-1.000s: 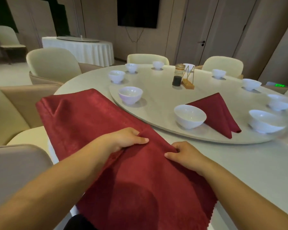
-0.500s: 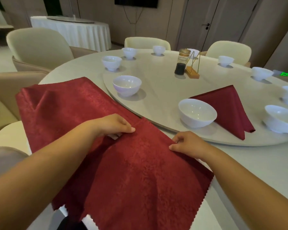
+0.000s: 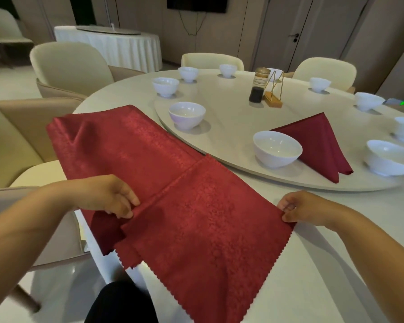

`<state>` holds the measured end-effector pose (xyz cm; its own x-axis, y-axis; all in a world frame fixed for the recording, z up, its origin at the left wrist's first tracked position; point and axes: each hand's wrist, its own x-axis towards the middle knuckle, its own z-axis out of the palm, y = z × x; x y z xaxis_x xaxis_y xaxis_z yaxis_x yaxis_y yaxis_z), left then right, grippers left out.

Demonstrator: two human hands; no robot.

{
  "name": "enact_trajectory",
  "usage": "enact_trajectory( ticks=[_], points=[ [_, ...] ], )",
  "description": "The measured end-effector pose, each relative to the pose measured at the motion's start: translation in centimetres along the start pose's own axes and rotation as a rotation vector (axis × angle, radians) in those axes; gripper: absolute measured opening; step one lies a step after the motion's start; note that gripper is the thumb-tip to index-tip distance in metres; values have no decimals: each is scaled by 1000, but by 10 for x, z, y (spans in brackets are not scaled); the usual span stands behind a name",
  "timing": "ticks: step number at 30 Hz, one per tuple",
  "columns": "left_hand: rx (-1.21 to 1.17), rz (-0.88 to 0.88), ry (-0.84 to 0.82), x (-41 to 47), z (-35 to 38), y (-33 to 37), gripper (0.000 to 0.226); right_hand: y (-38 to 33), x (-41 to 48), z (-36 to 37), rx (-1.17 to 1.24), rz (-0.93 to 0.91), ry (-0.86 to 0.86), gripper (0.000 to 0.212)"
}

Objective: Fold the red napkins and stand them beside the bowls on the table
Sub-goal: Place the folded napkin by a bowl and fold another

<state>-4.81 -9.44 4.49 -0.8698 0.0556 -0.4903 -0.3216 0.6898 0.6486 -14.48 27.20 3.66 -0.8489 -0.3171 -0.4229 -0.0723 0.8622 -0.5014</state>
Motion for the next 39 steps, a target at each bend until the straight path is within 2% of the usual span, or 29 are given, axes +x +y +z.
enact_trajectory(
  ticks=[2, 3, 6, 10, 14, 16, 20, 23, 24, 26, 28, 31, 34, 36, 39],
  points=[
    [0, 6, 46, 0, 9, -2, 24, -1, 0, 2, -29, 0, 28, 22],
    [18, 17, 81, 2, 12, -2, 22, -1, 0, 2, -35, 1, 40, 23],
    [87, 55, 180, 7, 15, 1, 29, 1, -1, 2, -39, 12, 79, 24],
    [153, 97, 299, 19, 14, 7, 23, 5, -1, 3, -13, 14, 165, 27],
    [179, 121, 323, 27, 19, -2, 21, 14, 1, 9, 41, -19, 226, 28],
    [162, 164, 352, 26, 21, -7, 30, 17, 2, 11, 37, -49, 241, 29],
    [162, 296, 474, 22, 30, -19, 44, 27, 2, 18, 58, -166, 309, 33],
    [179, 495, 632, 23, 42, -39, 54, 38, 1, 28, 118, -255, 434, 38],
    [224, 563, 682, 22, 48, -43, 54, 42, 1, 31, 141, -277, 465, 40],
    [347, 688, 777, 21, 56, -46, 41, 46, 1, 34, 161, -315, 511, 42],
    [419, 720, 856, 23, 59, -47, 35, 45, -1, 35, 171, -340, 530, 44],
    [326, 681, 824, 22, 59, -47, 51, 41, -6, 35, 220, -367, 516, 46],
    [125, 623, 747, 19, 59, -42, 77, 42, -9, 33, 259, -377, 467, 47],
    [2, 542, 695, 18, 57, -41, 80, 42, -13, 33, 273, -380, 450, 49],
    [-84, 477, 624, 13, 52, -34, 70, 42, -20, 34, 280, -374, 459, 56]
  ],
)
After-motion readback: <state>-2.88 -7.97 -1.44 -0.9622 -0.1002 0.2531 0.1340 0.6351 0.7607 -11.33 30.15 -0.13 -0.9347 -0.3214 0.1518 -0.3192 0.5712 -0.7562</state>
